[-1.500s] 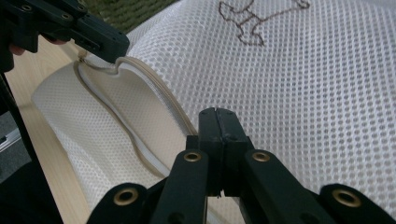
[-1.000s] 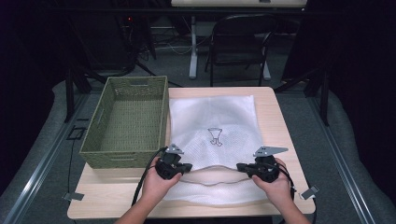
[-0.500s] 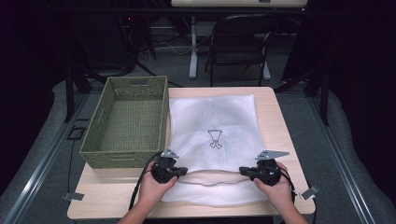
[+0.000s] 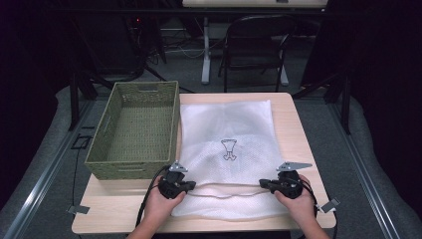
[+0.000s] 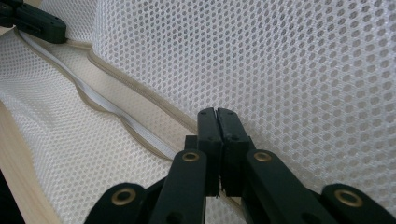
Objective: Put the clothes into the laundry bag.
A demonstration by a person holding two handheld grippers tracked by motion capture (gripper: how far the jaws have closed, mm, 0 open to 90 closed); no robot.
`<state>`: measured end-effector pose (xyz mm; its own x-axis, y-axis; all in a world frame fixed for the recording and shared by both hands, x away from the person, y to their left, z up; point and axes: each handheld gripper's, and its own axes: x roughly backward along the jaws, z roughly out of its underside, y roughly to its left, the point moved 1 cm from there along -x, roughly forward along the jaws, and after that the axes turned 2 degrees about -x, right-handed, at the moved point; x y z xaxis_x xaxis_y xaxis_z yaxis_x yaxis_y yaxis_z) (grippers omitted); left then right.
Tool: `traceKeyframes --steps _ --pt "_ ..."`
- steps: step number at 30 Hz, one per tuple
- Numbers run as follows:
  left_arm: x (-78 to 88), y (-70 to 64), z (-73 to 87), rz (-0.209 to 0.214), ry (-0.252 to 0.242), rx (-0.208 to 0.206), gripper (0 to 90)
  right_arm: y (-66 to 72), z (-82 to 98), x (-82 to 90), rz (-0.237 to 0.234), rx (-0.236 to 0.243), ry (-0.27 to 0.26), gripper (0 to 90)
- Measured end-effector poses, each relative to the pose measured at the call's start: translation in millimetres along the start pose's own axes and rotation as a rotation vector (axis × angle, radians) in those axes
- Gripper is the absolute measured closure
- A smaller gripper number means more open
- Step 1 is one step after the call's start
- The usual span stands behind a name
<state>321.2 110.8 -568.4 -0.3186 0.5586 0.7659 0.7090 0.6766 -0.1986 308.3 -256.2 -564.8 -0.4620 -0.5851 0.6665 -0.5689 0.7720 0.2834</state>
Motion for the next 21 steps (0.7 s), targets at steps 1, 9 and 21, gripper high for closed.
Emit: traceKeyframes --steps 1,9,21 --pt "-0.5 -0.2 0.9 -0.009 0.001 0.004 90.0 -0.6 0.4 0.2 0.002 0.004 0.005 88.6" --pt "-3.3 5.6 8.1 -0.005 0.017 0.029 90.0 -1.9 3.1 -1.3 0.023 0.014 0.024 88.0" --pt "0.3 3.6 5.7 0.004 -0.009 0.038 88.9 -3.5 2.1 3.3 0.033 0.010 0.002 85.9"
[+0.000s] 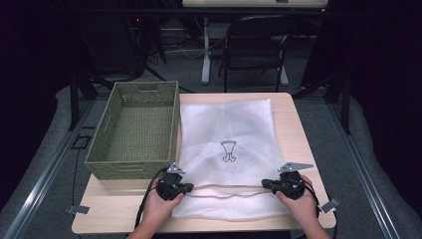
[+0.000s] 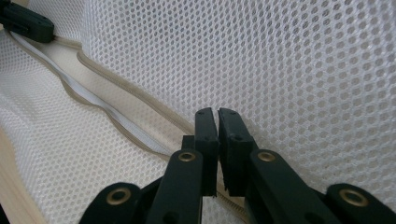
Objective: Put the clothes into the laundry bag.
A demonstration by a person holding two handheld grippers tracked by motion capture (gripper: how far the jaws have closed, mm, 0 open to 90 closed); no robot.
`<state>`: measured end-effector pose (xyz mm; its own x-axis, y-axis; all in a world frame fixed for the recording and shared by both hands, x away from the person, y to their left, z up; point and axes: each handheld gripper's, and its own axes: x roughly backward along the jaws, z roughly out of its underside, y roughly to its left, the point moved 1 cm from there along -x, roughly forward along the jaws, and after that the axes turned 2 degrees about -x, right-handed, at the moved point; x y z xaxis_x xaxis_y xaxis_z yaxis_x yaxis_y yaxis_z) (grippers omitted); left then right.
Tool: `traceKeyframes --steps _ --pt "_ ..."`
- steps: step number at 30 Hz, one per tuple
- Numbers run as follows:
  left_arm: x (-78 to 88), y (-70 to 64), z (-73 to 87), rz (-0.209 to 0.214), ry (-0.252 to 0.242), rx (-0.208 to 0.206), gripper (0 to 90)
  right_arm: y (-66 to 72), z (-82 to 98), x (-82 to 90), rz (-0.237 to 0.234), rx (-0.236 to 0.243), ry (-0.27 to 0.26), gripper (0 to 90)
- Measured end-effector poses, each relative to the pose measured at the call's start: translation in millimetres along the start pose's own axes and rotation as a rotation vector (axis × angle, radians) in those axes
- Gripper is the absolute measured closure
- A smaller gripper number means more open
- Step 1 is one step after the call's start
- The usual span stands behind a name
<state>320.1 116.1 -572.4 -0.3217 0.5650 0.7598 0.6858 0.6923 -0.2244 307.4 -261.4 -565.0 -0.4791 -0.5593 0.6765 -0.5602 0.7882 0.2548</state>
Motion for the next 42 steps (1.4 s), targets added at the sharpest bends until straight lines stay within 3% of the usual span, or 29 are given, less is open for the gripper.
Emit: traceKeyframes --steps 3,10,14,19,25,42 --pt "2.8 -0.9 -2.3 0.009 -0.021 0.003 86.9 0.5 -1.5 3.5 -0.004 0.001 -0.029 85.0" --pt "13.8 -4.2 -7.8 0.025 -0.079 -0.024 78.0 9.1 -5.9 11.1 0.001 0.072 -0.093 77.5" --pt "21.1 -5.9 -11.0 0.023 -0.110 -0.047 70.8 15.1 -7.8 12.8 0.009 0.122 -0.107 71.9" --pt "27.7 -6.1 -13.6 0.021 -0.146 -0.053 57.3 20.4 -8.8 12.3 0.017 0.152 -0.120 60.7" --pt "31.5 -3.7 -13.6 -0.008 -0.163 -0.050 51.5 18.4 -7.9 9.4 0.043 0.155 -0.118 48.5" --pt "41.8 7.0 -13.8 -0.029 -0.175 -0.028 49.3 10.4 -6.8 11.2 0.090 0.129 -0.147 43.0"
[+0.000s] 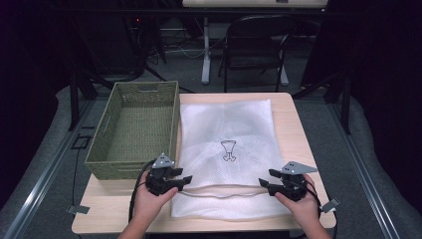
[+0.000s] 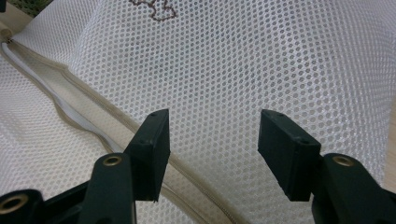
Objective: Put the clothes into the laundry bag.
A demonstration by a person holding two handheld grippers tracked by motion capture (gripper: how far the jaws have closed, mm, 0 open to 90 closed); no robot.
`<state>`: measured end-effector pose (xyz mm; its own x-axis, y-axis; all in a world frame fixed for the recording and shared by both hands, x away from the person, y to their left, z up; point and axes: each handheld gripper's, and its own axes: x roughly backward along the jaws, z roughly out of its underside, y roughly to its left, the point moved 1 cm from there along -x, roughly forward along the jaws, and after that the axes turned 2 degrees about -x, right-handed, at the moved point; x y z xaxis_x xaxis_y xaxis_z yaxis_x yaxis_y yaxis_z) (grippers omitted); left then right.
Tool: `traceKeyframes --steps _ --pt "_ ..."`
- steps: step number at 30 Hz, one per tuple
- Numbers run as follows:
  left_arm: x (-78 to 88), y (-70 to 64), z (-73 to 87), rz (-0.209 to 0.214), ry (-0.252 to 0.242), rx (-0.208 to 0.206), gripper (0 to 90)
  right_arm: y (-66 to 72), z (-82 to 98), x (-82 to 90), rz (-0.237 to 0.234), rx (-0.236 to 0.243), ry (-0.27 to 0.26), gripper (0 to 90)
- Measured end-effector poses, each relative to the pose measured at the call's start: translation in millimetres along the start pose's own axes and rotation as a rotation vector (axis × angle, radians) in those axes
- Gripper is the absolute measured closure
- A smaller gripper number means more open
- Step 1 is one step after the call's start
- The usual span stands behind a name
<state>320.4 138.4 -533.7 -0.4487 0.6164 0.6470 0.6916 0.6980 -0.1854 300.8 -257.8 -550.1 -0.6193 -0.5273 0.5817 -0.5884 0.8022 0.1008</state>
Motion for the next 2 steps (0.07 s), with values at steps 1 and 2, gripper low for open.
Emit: traceKeyframes --steps 1,2 --pt "0.2 0.7 0.1 -0.003 -0.005 0.004 49.3 0.1 0.0 -0.3 0.006 -0.004 -0.006 42.7" --pt "0.9 1.9 0.2 -0.003 -0.001 0.000 49.3 -0.2 0.0 -0.2 0.007 -0.003 -0.005 42.5"
